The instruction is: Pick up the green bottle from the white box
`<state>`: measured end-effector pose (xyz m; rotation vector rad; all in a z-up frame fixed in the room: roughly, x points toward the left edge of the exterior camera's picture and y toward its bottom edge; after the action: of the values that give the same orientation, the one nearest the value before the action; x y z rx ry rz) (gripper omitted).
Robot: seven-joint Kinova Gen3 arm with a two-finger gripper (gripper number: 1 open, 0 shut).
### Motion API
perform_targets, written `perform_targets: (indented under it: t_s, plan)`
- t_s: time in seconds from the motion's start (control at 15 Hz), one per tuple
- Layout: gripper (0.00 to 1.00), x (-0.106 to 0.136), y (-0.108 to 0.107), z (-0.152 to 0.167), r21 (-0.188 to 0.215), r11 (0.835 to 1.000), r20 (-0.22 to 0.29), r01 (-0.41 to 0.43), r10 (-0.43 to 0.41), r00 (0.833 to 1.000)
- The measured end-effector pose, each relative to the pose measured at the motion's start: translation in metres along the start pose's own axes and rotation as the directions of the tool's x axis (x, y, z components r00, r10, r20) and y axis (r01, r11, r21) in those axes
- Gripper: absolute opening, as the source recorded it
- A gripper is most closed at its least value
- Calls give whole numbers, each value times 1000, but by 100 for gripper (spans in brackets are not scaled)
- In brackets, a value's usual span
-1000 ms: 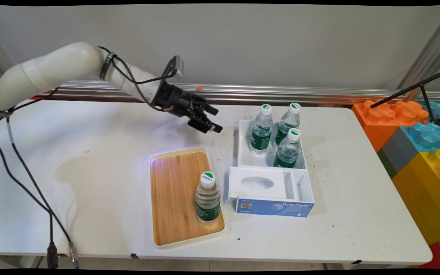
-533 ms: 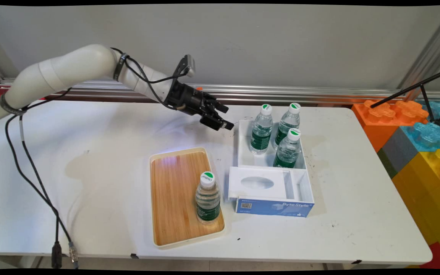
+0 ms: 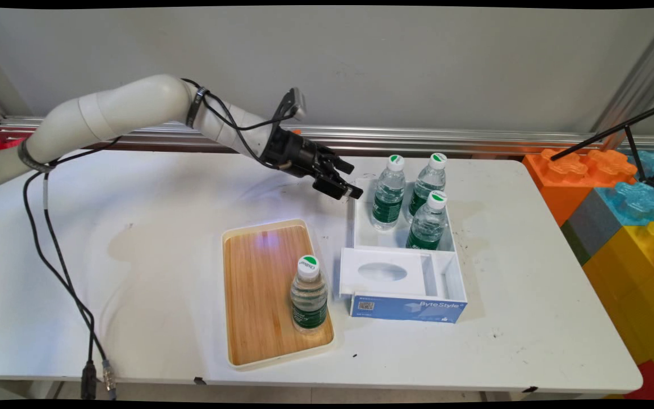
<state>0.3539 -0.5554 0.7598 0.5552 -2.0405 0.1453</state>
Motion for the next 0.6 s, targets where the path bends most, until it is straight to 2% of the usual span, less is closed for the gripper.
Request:
perform_targets:
  t_s: [0.6]
  plan:
    - [100,0,0,26,-8,1000,-5,1,-1,1000]
